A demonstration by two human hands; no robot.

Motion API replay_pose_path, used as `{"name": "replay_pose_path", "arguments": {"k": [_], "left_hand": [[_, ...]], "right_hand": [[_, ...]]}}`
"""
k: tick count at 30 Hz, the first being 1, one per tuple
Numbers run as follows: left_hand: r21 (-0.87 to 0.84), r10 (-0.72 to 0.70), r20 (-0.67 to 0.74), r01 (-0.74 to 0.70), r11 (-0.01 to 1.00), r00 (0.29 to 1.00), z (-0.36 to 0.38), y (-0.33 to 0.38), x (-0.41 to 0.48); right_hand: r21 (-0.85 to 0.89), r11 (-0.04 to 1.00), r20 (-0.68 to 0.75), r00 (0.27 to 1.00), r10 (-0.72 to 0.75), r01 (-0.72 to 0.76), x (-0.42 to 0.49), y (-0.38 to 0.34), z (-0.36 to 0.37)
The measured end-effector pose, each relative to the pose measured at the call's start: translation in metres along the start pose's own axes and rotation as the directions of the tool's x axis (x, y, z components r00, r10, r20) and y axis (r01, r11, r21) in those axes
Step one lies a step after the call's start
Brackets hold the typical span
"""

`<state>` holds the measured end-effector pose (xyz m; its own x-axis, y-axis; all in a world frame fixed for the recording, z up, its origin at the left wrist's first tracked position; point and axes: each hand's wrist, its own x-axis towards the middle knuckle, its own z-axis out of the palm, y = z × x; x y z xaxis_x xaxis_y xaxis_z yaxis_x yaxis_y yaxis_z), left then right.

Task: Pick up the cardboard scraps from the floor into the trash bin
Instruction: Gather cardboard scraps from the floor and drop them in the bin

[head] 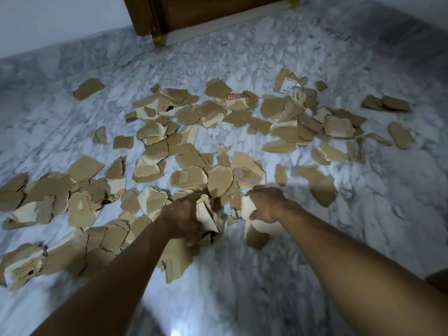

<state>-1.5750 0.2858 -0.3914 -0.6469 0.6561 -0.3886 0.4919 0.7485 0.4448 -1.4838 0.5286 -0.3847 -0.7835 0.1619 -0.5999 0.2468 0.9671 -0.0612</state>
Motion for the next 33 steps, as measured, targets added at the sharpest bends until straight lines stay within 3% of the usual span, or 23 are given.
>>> {"name": "replay_pose_path", "arguments": {"k": [3, 5, 9, 13, 16, 21, 26, 33], "left_hand": [[-0.242, -0.011, 0.169, 0.052, 0.969, 0.986, -0.016, -0.012, -0.010], [-0.278, -0.047, 0.201, 0.103, 0.955, 0.979, -0.029, -0.012, -0.011], [0.045, -0.201, 0.211, 0.196, 0.980, 0.957, -0.056, 0.001, 0.016], [0.196, -0.212, 0.226, 0.169, 0.966, 0.951, -0.069, 0.041, 0.046], [0.264, -0.122, 0.229, 0.059, 0.963, 0.966, -0.060, 0.057, 0.079], [0.304, 0.015, 0.197, -0.076, 0.950, 0.980, -0.033, 0.064, 0.107], [0.403, -0.026, 0.144, -0.034, 0.915, 0.989, -0.028, 0.051, 0.114], [0.118, 0.057, 0.116, -0.070, 0.990, 0.992, -0.066, 0.056, 0.114]], "right_hand": [[-0.064, 0.998, -0.124, 0.992, -0.024, 0.016, -0.005, -0.010, 0.016], [-0.070, 0.997, -0.191, 0.980, -0.045, 0.032, -0.011, -0.013, 0.022], [-0.039, 0.991, -0.285, 0.949, -0.133, 0.127, -0.032, -0.013, 0.017], [0.252, 0.941, -0.172, 0.967, -0.188, 0.227, -0.049, 0.006, 0.006], [0.461, 0.871, -0.085, 0.986, -0.147, 0.169, -0.050, 0.021, -0.012], [0.449, 0.891, 0.006, 0.997, -0.081, 0.070, -0.048, 0.045, -0.003], [0.588, 0.807, 0.030, 0.998, 0.054, -0.062, -0.063, 0.065, -0.006], [0.641, 0.742, -0.013, 0.964, 0.265, -0.196, -0.117, 0.098, -0.027]]}}
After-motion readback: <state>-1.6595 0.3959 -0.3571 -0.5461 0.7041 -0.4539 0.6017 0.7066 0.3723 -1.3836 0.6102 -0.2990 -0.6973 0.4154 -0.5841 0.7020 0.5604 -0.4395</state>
